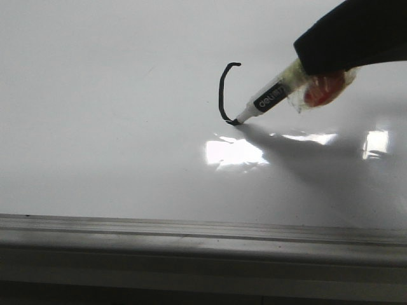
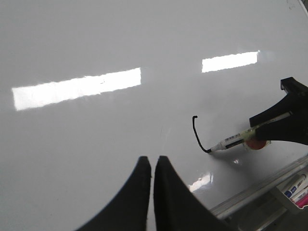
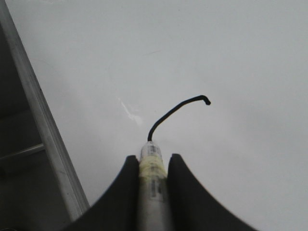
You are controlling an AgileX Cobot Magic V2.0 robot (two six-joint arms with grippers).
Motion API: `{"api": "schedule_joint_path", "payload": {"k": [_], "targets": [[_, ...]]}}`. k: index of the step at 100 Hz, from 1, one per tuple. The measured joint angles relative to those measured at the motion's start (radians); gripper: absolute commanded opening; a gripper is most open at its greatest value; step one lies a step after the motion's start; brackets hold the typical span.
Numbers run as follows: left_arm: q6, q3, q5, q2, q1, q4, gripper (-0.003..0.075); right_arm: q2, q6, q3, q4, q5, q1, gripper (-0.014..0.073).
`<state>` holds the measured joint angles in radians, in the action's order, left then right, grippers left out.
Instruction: Write number 0 on whiteboard
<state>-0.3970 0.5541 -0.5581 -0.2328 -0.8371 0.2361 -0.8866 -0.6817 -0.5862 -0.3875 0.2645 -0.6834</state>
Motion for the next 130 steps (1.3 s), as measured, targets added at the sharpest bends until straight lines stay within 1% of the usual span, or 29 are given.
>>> {"api": "schedule_joint_path", "payload": {"k": [20, 38, 64, 94, 130], "targets": [[0.0, 0.0, 0.0, 0.0, 0.0, 0.0, -0.002, 0.041, 0.006, -0.001, -0.015, 0.057, 0.077, -0.0044], [0.0, 0.0, 0.0, 0.0, 0.0, 0.0, -0.002, 0.08, 0.007, -0.001, -0.015, 0.071, 0.145, -0.0044], [0.0, 0.0, 0.0, 0.0, 0.0, 0.0, -0.002, 0.078, 0.007, -0.024, -0.015, 0.048, 0.169, -0.0044], [0.0, 0.0, 0.0, 0.0, 0.0, 0.0, -0.002, 0.002, 0.007, -0.092, -0.015, 0.035, 0.164, -0.0044], [0.0, 0.0, 0.0, 0.0, 0.0, 0.0, -0.002, -0.087, 0.007, -0.1, 0.002, -0.069, 0.043, -0.0044]]}}
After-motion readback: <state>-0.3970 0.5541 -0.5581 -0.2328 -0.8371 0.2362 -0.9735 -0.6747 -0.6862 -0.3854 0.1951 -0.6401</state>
